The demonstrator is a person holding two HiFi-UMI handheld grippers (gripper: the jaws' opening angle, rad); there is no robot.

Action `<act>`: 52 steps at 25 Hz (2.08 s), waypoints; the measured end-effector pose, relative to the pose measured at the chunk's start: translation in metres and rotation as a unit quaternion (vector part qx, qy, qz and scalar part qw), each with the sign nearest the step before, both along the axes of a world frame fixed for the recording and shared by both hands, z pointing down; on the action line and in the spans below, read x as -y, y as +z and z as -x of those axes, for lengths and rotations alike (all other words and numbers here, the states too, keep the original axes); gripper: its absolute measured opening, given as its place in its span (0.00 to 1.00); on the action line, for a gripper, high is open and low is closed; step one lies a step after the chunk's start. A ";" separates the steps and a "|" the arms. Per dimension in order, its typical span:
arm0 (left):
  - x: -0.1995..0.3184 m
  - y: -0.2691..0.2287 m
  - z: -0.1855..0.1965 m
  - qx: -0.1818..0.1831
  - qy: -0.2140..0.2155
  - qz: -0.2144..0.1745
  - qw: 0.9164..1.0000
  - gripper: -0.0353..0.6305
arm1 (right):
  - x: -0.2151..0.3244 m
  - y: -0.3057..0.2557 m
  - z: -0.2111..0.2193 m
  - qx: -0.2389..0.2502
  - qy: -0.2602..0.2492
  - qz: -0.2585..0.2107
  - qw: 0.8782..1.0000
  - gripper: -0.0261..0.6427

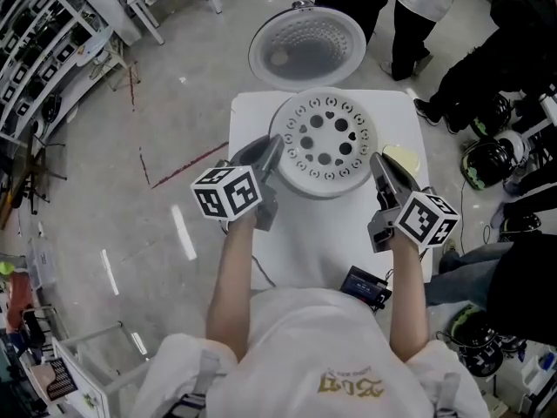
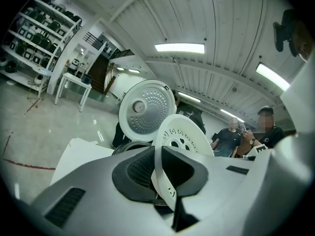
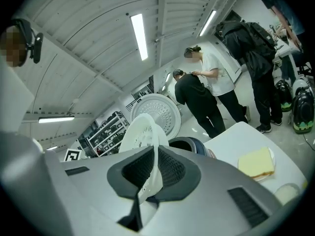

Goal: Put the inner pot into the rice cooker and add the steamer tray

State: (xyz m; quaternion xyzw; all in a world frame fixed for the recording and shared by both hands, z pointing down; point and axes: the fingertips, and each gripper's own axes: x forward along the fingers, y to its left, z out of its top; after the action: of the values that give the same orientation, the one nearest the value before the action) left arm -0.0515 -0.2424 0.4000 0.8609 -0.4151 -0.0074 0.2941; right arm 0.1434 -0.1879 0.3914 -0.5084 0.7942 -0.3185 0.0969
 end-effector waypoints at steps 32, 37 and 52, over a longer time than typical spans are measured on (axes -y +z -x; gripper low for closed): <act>0.029 0.046 -0.017 0.036 0.025 -0.002 0.999 0.14 | 0.029 0.051 -0.013 -0.046 0.031 0.055 0.997 0.11; 0.033 0.053 -0.022 0.092 0.037 -0.025 0.995 0.17 | 0.033 0.061 -0.014 -0.076 0.034 0.064 0.994 0.13; 0.031 0.068 -0.033 0.184 0.064 -0.054 0.979 0.31 | 0.043 0.076 -0.016 -0.219 0.056 0.060 0.972 0.17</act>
State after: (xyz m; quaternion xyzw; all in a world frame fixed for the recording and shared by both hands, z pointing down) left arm -0.0183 -0.2733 0.4681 0.8869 -0.4053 0.1473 0.1655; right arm 0.1591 -0.2305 0.4677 -0.6141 0.7459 -0.2406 -0.0931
